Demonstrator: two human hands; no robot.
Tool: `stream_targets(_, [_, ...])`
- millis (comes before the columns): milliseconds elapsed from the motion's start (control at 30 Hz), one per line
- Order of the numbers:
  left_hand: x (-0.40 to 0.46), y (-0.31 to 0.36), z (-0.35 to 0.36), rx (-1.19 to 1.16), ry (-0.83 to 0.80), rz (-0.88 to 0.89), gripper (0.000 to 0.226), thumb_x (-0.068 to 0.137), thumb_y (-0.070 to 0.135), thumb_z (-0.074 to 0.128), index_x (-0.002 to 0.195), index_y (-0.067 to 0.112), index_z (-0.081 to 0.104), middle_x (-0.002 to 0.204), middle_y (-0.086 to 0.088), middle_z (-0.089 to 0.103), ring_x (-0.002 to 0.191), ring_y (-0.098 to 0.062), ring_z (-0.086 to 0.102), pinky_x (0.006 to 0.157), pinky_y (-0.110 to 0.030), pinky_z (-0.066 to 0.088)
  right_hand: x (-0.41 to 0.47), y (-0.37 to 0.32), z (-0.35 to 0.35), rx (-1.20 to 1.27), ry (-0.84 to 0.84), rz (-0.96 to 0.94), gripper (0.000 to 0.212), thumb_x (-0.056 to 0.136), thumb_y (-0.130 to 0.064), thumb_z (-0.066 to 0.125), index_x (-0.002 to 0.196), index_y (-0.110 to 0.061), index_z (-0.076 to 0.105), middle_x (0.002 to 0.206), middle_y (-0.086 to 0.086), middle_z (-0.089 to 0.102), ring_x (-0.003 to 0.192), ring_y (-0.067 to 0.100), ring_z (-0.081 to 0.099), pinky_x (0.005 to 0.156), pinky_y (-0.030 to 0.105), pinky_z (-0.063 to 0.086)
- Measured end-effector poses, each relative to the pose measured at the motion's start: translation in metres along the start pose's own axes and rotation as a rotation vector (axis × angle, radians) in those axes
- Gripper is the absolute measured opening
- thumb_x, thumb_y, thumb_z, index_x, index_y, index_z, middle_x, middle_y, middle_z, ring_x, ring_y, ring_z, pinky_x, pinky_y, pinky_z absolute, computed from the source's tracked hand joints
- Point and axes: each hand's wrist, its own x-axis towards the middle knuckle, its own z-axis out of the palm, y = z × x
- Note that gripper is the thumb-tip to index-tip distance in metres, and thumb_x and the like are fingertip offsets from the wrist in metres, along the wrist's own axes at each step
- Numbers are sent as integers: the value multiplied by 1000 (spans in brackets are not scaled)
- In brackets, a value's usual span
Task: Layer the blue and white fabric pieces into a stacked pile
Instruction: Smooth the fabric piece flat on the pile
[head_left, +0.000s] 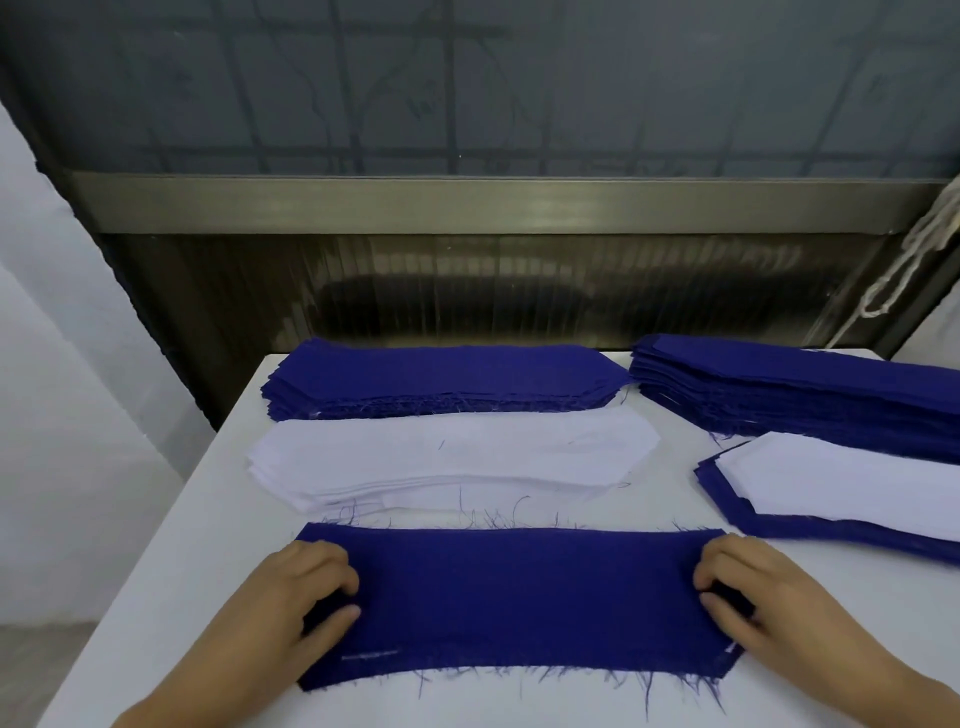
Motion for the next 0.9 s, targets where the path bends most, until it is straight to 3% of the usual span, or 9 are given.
stream_targets(100, [4, -10, -8, 40, -34, -32, 14, 81, 44, 49, 76, 36, 60, 82, 26, 54, 71, 1, 50, 68, -19, 41, 9, 4, -9, -65, -49, 48, 30, 72, -6, 79, 78, -30, 61, 83, -21, 54, 71, 0, 50, 68, 16, 43])
stream_targets(200, [26, -6, -14, 111, -16, -49, 12, 82, 38, 57, 71, 35, 60, 73, 24, 52, 66, 1, 48, 62, -20, 45, 32, -2, -10, -21, -2, 72, 21, 82, -10, 71, 81, -29, 61, 84, -21, 55, 77, 2, 54, 68, 22, 48])
stream_targets(300, [63, 14, -9, 108, 51, -23, 7, 83, 25, 71, 82, 30, 67, 85, 19, 59, 75, -1, 51, 70, -18, 45, 71, -16, -6, 78, 90, 14, 9, 90, -18, 65, 89, -26, 63, 90, -21, 55, 85, 2, 54, 74, 18, 47])
stream_targets(400, [108, 33, 1, 51, 113, -11, 12, 90, 28, 63, 101, 27, 67, 103, 17, 59, 92, -3, 51, 82, -15, 38, 116, -26, 2, 138, 115, -38, 7, 95, -26, 57, 102, -26, 61, 100, -20, 52, 95, 1, 49, 83, 14, 39])
stream_targets(500, [149, 45, 14, -69, 111, -23, 20, 94, 31, 56, 113, 26, 63, 114, 17, 55, 104, -2, 47, 88, -16, 38, 152, -23, 12, 136, 34, -8, 15, 97, -34, 53, 110, -29, 56, 105, -19, 48, 99, 1, 44, 85, 14, 35])
stream_targets(633, [176, 46, 27, -199, -36, -78, 26, 94, 33, 59, 117, 22, 62, 110, 11, 55, 105, -8, 49, 93, -24, 43, 168, -14, 22, 82, -71, -12, 3, 96, -39, 52, 96, -38, 48, 96, -22, 44, 93, 0, 41, 80, 15, 30])
stream_targets(700, [181, 42, 30, -249, -72, -104, 24, 91, 34, 63, 113, 23, 64, 106, 11, 55, 103, -9, 51, 93, -23, 43, 171, -12, 23, 86, -79, -23, 10, 96, -38, 53, 89, -40, 46, 91, -22, 45, 92, -1, 41, 77, 14, 30])
stream_targets(900, [190, 43, 34, -249, -105, -155, 35, 79, 53, 69, 104, 29, 63, 99, 14, 54, 97, -5, 50, 85, -24, 46, 183, -12, 24, 128, -130, 21, 12, 98, -31, 51, 87, -33, 53, 89, -15, 51, 87, 3, 46, 73, 14, 36])
